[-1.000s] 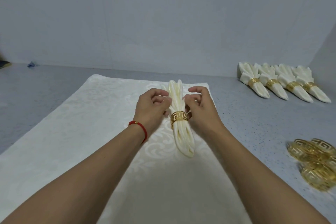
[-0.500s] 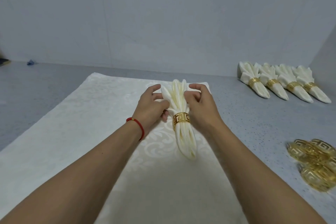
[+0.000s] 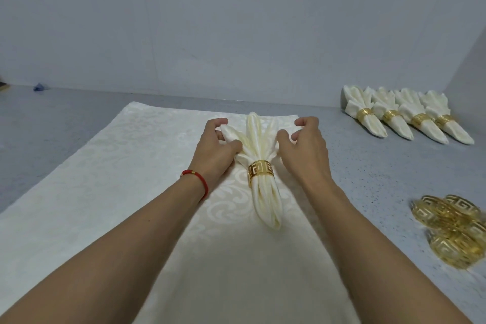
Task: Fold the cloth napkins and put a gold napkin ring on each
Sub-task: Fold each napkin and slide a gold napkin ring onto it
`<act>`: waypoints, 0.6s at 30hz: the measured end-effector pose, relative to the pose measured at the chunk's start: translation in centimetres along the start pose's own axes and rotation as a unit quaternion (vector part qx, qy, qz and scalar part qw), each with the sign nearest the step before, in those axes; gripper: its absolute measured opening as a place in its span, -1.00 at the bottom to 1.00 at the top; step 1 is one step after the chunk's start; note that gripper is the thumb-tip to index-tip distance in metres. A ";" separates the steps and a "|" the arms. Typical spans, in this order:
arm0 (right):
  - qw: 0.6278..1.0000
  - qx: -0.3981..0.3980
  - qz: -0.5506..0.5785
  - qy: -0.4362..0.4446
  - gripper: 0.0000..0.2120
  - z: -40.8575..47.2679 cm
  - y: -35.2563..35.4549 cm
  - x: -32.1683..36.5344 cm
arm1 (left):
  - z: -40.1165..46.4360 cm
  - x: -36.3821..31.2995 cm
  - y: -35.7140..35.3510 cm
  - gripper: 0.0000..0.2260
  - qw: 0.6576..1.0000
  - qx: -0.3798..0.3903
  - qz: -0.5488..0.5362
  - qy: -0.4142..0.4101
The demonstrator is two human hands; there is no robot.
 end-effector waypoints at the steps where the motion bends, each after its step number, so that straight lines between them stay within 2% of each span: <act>1: 0.999 -0.001 -0.038 0.016 -0.62 -0.5 0.7 0.9 | 0.0 0.0 0.0 -0.42 1.000 0.001 -0.005 0.000; 3: 0.988 0.052 -0.142 0.032 -0.50 -1.6 1.5 2.6 | 0.0 0.2 0.0 -0.44 1.000 0.006 -0.019 0.000; 5: 0.959 0.135 -0.245 0.044 -0.30 -3.3 1.1 4.0 | -0.1 0.2 -0.1 -0.45 1.000 0.009 -0.027 -0.002; 7: 0.932 0.179 -0.308 0.070 -0.23 -5.2 0.1 5.0 | -0.2 0.1 -0.2 -0.45 0.999 0.010 -0.034 -0.002; 10: 0.940 0.168 -0.287 0.078 -0.30 -6.1 -1.3 4.4 | -0.4 -0.1 -0.4 -0.48 0.999 0.021 -0.039 -0.004; 14: 0.965 0.152 -0.212 0.029 -0.39 -4.0 -0.5 2.0 | -0.8 -0.2 -0.5 -0.54 0.999 0.031 -0.026 -0.004; 18: 0.978 0.095 -0.183 0.014 -0.45 -0.3 1.1 -0.9 | -1.1 0.1 -0.8 -0.55 0.999 0.040 -0.013 0.004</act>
Point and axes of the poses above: each hand's wrist, its own z-axis towards the middle knuckle, its own y-axis out of the back of the hand, x = y × z, the point moved 7 cm from there along z, towards the middle knuckle, and after that the axes turned 10 degrees about -z, right-handed, at the moved point
